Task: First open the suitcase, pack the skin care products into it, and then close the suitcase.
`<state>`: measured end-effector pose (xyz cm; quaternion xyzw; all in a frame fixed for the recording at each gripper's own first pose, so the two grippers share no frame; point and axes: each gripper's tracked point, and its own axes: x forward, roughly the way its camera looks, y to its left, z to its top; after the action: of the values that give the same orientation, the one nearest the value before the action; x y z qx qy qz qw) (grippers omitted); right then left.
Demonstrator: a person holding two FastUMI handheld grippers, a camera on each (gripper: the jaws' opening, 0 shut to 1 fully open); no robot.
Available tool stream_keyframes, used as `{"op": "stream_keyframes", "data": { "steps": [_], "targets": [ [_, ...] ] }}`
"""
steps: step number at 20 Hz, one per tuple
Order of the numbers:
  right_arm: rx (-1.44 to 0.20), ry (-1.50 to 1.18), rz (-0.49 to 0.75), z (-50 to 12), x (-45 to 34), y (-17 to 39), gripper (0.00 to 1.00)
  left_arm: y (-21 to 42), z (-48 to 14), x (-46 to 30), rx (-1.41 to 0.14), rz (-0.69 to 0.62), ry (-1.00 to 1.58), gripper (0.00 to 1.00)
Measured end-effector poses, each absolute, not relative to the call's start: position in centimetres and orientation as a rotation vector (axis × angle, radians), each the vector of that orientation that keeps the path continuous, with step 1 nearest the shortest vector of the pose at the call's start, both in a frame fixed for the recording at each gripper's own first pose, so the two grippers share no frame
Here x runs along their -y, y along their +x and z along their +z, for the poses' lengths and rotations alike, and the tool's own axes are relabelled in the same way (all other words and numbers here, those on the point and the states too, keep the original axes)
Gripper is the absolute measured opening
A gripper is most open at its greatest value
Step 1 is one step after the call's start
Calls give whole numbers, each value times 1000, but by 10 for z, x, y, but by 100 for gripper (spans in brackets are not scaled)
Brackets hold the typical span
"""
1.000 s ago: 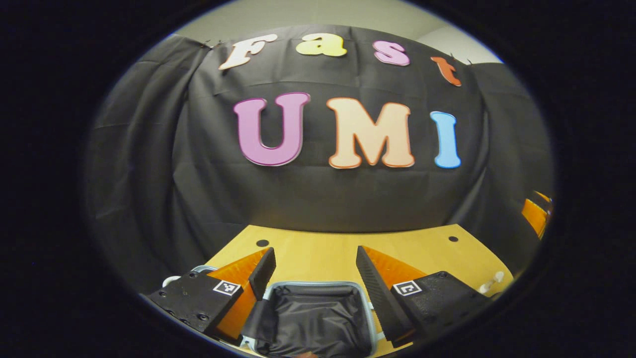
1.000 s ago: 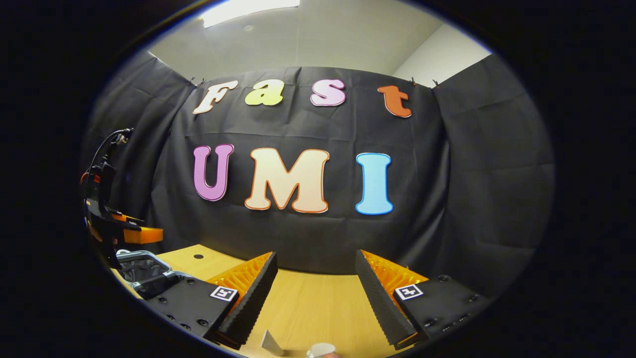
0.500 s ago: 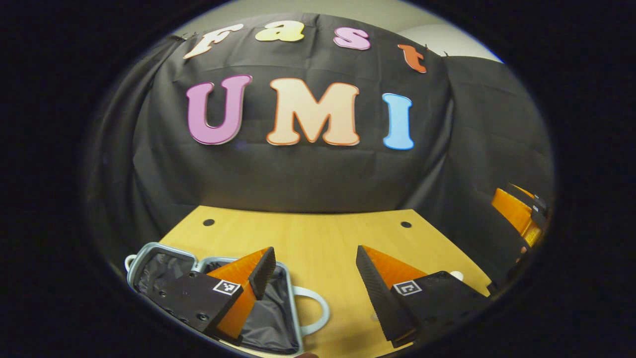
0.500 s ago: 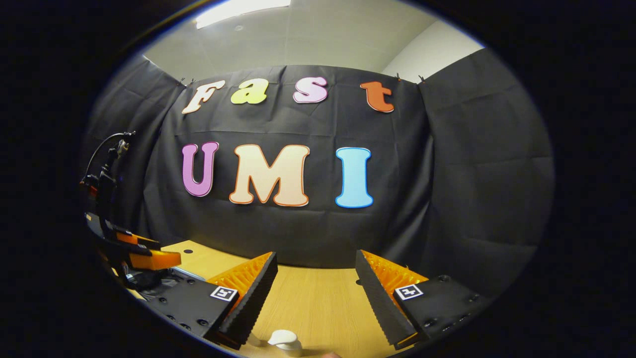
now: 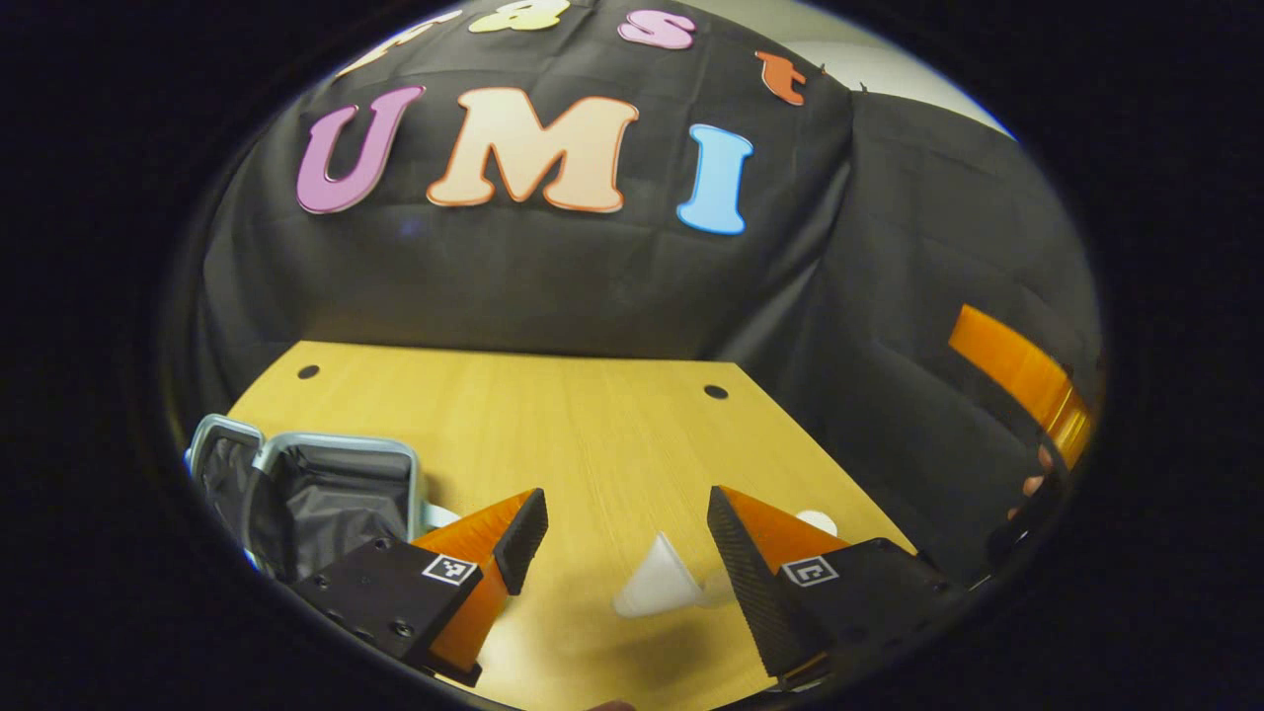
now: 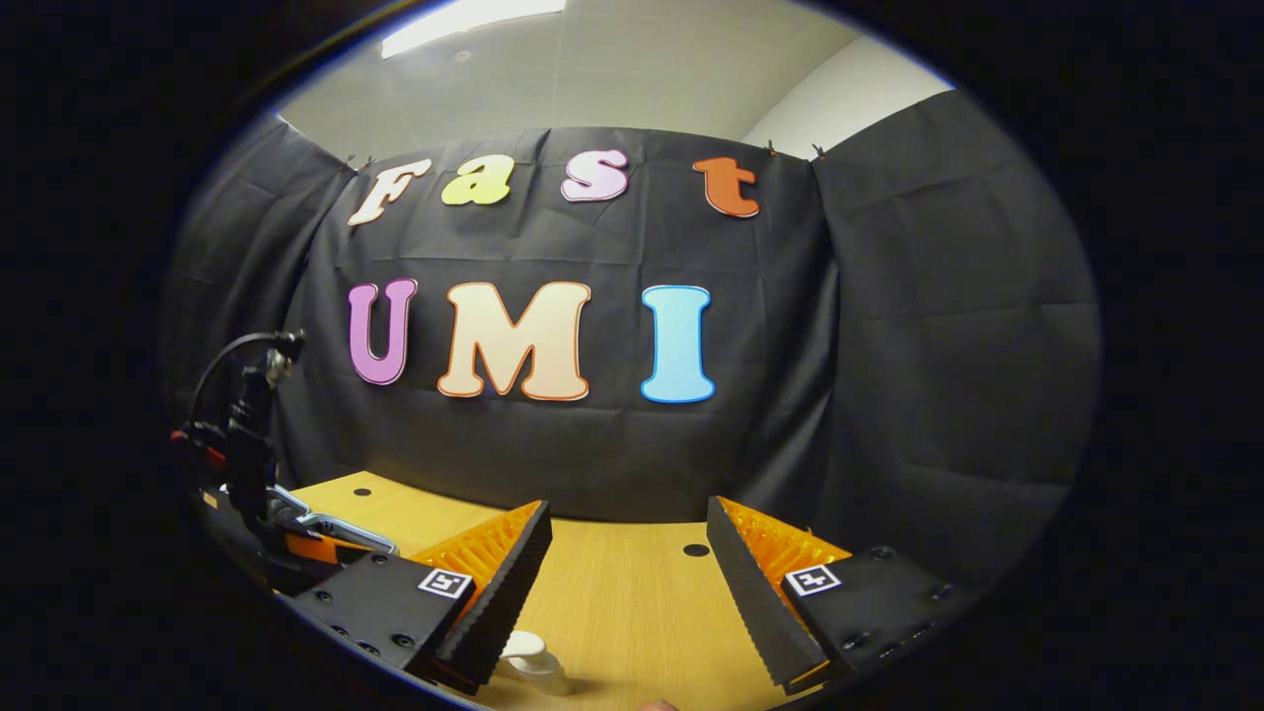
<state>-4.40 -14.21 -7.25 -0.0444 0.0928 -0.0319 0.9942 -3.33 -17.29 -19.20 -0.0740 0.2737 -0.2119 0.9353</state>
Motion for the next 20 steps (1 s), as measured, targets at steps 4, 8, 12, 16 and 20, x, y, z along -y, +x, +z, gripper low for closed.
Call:
{"op": "stream_keyframes", "data": {
  "steps": [4, 8, 12, 16, 20],
  "targets": [
    [-207, -91, -68, -82, 148, -49, 99, -47, -231, 185, -644, -451, -109, 95],
    [-235, -89, -61, -92, 149, -52, 99, -58, -270, 186, -731, -440, -80, 94],
    [-257, -102, -43, -103, 145, -54, 99, -61, -301, 179, -792, -384, -70, 65],
    [-289, -92, -3, -120, 132, -55, 99, -60, -303, 179, -789, -404, -39, 30],
    [-328, -77, 52, -147, 108, -53, 99, -59, -285, 169, -784, -396, -77, 23]
  ]
}}
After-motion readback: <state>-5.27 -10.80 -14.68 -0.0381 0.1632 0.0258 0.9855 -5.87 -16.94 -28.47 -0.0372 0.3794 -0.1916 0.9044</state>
